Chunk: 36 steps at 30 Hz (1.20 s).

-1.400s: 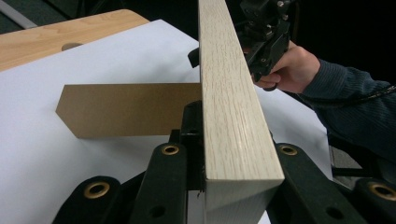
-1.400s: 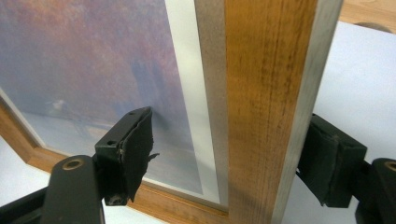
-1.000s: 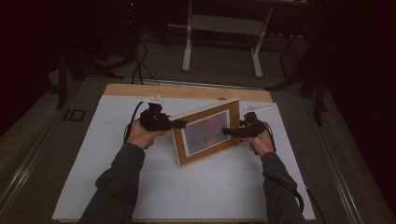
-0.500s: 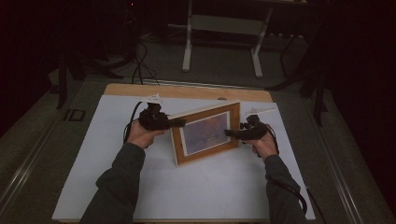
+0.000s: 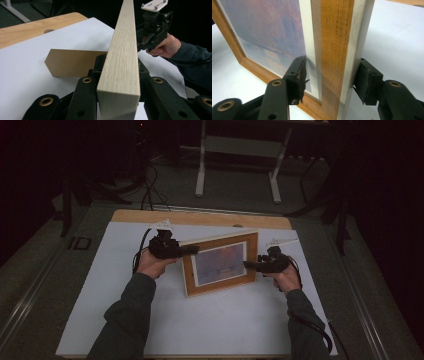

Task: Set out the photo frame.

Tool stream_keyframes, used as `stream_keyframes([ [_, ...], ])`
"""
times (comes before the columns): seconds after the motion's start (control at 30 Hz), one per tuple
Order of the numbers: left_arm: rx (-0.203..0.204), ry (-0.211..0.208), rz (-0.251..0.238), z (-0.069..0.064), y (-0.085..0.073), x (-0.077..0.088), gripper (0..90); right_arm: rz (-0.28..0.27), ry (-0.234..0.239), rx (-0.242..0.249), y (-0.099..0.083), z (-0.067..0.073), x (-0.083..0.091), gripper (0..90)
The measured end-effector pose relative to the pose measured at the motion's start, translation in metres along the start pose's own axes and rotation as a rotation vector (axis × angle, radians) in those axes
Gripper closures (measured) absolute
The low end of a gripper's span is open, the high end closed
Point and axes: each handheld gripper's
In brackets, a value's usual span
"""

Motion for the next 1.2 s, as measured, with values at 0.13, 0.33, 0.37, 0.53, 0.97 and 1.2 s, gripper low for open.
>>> stream_keyframes([
  [0.13, 0.003, 0.005, -0.010, 0.001, 0.000, 0.000, 70.1, -0.001, -0.001, 0.003, -0.003, 0.000, 0.003, 50.6],
  [0.33, 0.013, -0.001, -0.019, 0.003, 0.000, -0.001, 69.0, -0.002, -0.003, 0.009, -0.006, 0.001, 0.006, 54.2],
  [0.37, 0.014, -0.002, -0.020, 0.003, 0.000, -0.001, 68.8, -0.003, -0.003, 0.011, -0.007, 0.001, 0.007, 54.6],
  [0.53, 0.012, 0.014, -0.025, 0.002, 0.000, -0.002, 66.4, 0.000, 0.003, 0.014, -0.010, 0.002, 0.010, 57.7],
  [0.97, 0.064, 0.044, -0.036, 0.003, 0.000, 0.006, 57.3, -0.008, 0.012, 0.015, -0.017, 0.003, 0.015, 62.1],
  [1.2, 0.068, 0.036, -0.032, 0.001, -0.001, 0.013, 59.2, -0.008, 0.005, 0.009, -0.019, 0.006, 0.018, 62.9],
])
Point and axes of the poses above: each handheld gripper's, and its own axes: x roughly backward along the jaws, y roughly out of its top, z roughly to its left, and after that the axes turned 5 degrees about -y, right-handed
